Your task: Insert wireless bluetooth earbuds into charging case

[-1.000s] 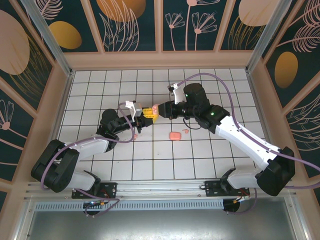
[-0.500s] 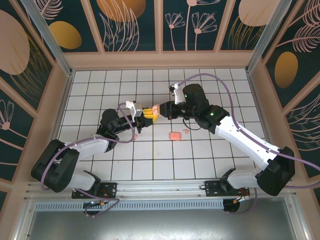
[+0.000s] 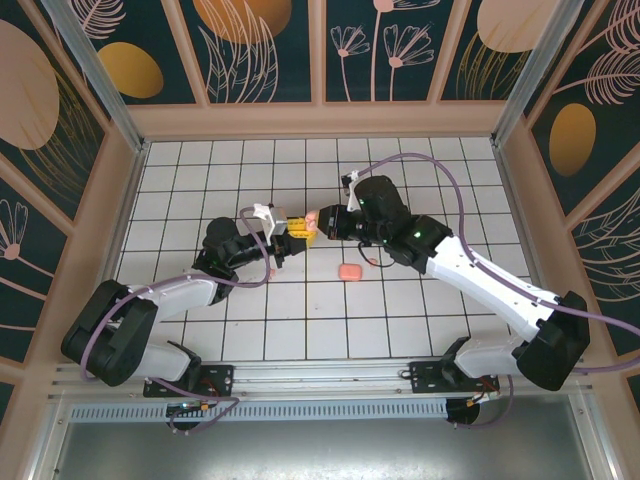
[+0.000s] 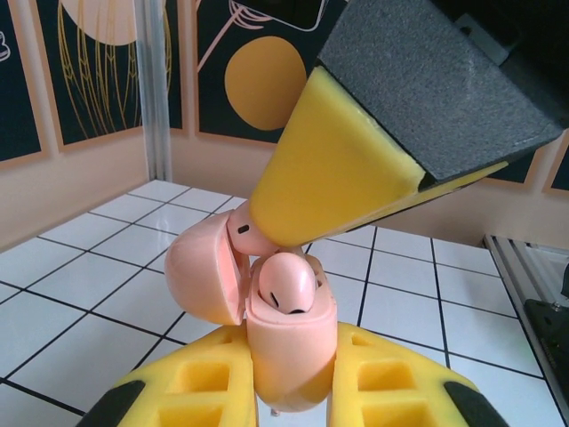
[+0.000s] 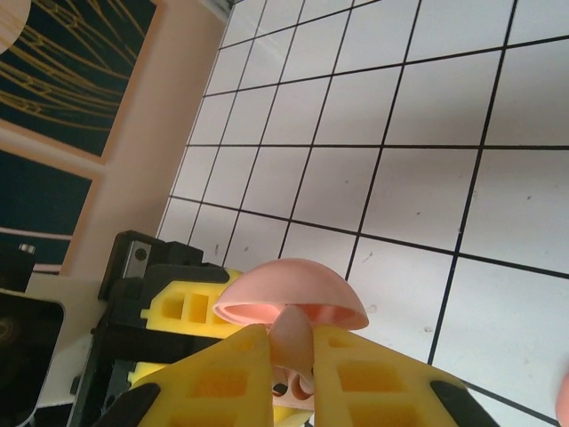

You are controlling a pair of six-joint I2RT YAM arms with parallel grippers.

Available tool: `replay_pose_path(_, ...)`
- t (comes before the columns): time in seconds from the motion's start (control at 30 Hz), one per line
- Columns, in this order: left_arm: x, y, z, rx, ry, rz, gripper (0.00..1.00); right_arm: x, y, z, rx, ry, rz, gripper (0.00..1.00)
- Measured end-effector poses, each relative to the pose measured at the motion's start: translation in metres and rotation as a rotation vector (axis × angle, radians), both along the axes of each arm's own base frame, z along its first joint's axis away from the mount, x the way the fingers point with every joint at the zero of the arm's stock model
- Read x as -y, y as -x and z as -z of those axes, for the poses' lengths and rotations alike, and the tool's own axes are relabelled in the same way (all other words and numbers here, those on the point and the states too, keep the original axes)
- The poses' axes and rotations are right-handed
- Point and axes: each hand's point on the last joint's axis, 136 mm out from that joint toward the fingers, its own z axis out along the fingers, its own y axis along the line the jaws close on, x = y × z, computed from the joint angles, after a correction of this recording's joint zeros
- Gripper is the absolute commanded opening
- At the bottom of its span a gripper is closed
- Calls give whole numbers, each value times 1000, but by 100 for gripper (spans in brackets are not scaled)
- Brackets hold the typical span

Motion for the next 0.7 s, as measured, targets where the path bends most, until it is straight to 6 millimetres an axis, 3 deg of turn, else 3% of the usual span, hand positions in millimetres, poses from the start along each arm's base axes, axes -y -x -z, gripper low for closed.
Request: replay_pose_path(0.7,-1,1,-5,32,0,-10,10,-6,8,-8,-32,-14,11,27)
